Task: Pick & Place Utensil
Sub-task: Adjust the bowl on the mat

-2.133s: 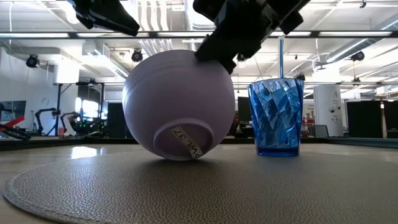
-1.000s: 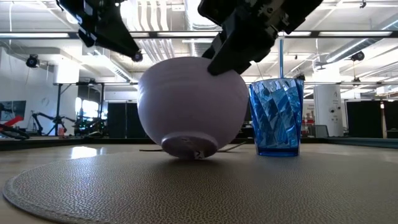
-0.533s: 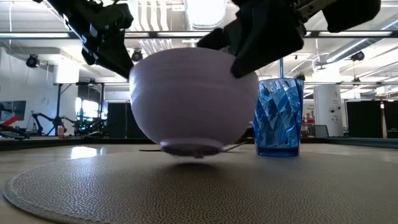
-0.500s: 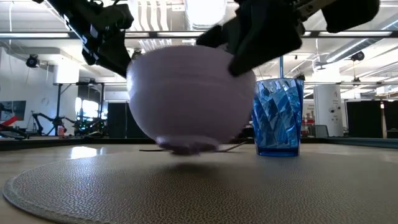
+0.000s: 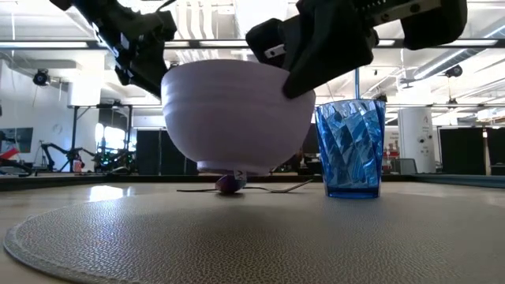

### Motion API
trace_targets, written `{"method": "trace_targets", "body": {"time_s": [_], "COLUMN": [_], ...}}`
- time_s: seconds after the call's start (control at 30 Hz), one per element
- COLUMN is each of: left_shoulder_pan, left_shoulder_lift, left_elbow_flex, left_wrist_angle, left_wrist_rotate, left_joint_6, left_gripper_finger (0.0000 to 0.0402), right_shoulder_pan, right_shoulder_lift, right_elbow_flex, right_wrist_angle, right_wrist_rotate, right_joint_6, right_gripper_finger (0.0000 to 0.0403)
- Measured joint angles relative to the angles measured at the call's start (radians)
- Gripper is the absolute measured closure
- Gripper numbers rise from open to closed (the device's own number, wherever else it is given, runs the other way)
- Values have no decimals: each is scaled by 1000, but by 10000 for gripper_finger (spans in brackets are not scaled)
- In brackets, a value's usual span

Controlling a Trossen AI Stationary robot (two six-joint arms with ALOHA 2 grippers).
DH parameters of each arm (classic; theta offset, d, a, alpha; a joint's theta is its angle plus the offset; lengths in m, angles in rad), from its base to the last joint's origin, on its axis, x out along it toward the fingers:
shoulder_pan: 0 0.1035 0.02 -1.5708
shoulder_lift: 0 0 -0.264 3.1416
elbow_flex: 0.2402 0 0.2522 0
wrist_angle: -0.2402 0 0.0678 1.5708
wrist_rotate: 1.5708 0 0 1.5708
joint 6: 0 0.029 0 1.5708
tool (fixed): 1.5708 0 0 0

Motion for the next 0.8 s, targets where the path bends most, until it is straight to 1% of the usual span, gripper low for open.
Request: {"method": "trace_targets", "body": {"time_s": [0.2, 0.43, 0.5, 0.67, 0.8], "left_shoulder_pan": [52, 61, 60, 61, 61], "left_shoulder_lift": [0, -1, -1, 0, 0], "left_elbow_flex": [1, -10, -11, -12, -12], "left_wrist_angle": [0, 0, 0, 0, 1], "left_wrist_rotate": [48, 164, 171, 168, 167], "left_joint_6": [4, -13, -36, -55, -55], "left_gripper_finger": [236, 236, 236, 236, 236], "right_shoulder_pan": [-2, 22, 35, 67, 81], "right_shoulder_lift": [0, 0, 0, 0, 5], "right_elbow_flex": [0, 0, 0, -3, -7], "right_wrist_angle": [0, 0, -3, -38, -36], "right_wrist_rotate": [0, 0, 4, 97, 127], "right_joint_6": [-13, -10, -10, -15, -7], "right_gripper_finger": [390, 390, 390, 390, 390]}}
